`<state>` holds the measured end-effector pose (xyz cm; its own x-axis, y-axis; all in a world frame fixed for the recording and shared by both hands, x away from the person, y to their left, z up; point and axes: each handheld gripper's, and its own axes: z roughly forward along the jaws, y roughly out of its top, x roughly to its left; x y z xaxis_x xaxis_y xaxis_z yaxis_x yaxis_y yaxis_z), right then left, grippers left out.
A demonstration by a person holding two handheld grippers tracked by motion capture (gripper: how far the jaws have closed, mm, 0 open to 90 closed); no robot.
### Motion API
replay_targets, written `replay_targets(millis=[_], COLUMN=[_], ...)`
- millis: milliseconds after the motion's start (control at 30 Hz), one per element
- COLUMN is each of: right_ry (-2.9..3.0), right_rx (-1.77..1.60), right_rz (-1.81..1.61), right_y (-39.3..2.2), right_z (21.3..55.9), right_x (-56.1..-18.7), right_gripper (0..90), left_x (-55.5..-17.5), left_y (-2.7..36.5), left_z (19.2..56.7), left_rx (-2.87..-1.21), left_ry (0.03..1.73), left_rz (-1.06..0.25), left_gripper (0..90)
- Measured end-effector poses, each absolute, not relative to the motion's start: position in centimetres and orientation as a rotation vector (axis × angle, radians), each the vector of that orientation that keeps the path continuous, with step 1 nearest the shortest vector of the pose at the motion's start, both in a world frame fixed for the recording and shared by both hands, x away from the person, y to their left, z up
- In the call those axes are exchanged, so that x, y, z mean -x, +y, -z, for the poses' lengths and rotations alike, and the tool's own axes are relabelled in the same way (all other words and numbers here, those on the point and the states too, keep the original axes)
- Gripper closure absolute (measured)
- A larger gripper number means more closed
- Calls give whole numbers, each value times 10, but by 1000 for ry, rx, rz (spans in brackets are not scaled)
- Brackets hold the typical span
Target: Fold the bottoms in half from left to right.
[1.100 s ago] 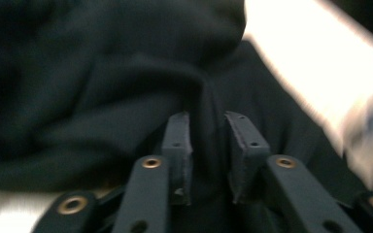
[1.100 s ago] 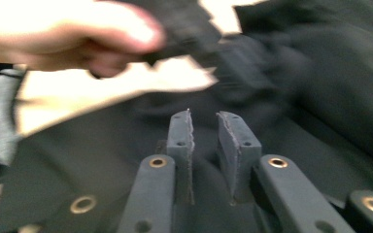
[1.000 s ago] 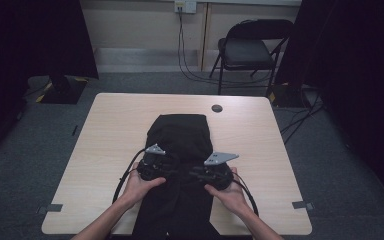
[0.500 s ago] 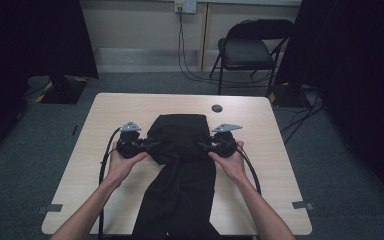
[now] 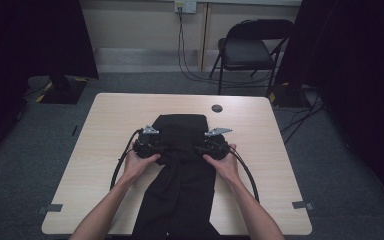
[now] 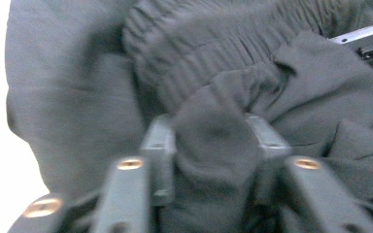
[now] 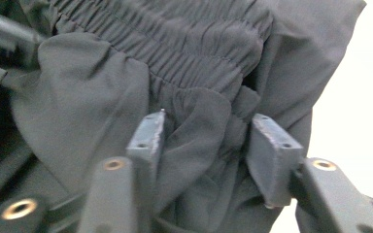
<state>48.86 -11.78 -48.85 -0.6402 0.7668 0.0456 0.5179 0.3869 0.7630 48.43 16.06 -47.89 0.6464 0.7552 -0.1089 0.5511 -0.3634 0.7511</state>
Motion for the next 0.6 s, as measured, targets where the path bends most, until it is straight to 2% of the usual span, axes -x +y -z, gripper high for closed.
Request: replay_targets(millis=[100, 267, 600], right_ry=[2298, 2222, 2097], right_rx=[-1121, -1097, -1024], right_rz=[-1146, -1194, -1361], right_y=[-120, -122, -127], right_z=[480, 455, 376], right_x=[-487, -485, -490], right_gripper=[656, 750, 772], left_x=[-485, -486, -480], left_y=[167, 164, 174], left_z=[464, 435, 362], left_rx=[-1999, -1935, -1743], left_ry=[1004, 958, 880], left_rz=[-322, -365, -402], left_gripper=[746, 769, 777])
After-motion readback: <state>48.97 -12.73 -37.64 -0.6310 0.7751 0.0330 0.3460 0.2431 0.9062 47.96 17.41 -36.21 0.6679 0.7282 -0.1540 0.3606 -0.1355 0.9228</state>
